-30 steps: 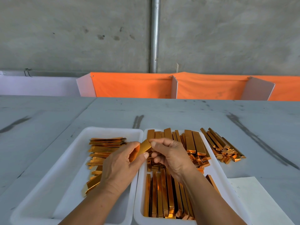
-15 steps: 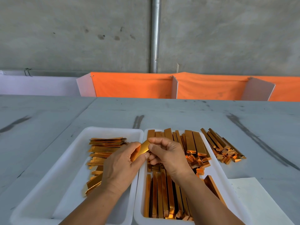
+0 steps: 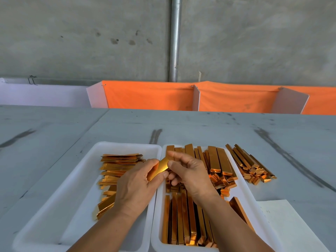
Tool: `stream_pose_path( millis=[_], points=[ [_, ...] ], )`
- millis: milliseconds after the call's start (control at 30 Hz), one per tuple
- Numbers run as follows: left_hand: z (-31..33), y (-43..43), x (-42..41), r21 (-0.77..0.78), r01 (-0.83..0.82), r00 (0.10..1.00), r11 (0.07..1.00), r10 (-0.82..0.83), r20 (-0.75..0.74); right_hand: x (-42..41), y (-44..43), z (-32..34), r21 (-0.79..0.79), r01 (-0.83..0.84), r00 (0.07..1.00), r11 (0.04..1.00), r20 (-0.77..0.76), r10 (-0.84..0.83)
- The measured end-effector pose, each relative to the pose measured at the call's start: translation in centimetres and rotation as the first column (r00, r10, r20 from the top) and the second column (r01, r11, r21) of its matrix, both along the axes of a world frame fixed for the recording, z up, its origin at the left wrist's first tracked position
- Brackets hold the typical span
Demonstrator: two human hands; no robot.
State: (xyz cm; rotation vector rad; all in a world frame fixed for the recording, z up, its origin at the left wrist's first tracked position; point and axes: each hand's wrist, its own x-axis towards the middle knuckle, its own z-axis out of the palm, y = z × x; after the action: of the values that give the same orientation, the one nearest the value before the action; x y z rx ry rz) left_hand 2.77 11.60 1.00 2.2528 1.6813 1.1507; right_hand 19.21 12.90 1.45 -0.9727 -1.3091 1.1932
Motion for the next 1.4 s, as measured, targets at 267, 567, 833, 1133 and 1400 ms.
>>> stream_pose_path(
  millis=[267, 567, 833, 1133, 1400],
  points=[
    [-0.2, 0.0, -0.1, -0.011, 0.012, 1.000, 1.000, -0.012, -0.022, 0.1, 0.0, -0.1, 0.012, 0.020, 0.998, 1.000, 0.054, -0.021],
    [0.0, -0.1, 0.3, -0.004, 0.004, 1.000, 1.000, -0.004, 0.027, -0.2, 0.2, -0.1, 0.000, -0.008, 0.999, 1.000, 0.047, 0.008],
    [0.1, -0.4, 0.5, -0.059, 0.024, 0.993, 0.998, -0.017, 0.116, 0.1, 0.3, 0.4, -0.017, 0.086, 0.996, 0.996, 0.004, -0.086],
    [0.2, -0.4, 0.1, -0.020, 0.082, 0.957, 0.996, -0.074, 0.281, 0.2, -0.3, 1.3, -0.082, 0.192, 0.980, 0.978, -0.044, -0.196],
    [0.3, 0.2, -0.5, -0.039, -0.031, 0.910, 0.999, 0.044, 0.413, 0.0, -0.9, 2.4, -0.208, 0.204, 0.879, 0.957, 0.469, -0.086]
  ],
)
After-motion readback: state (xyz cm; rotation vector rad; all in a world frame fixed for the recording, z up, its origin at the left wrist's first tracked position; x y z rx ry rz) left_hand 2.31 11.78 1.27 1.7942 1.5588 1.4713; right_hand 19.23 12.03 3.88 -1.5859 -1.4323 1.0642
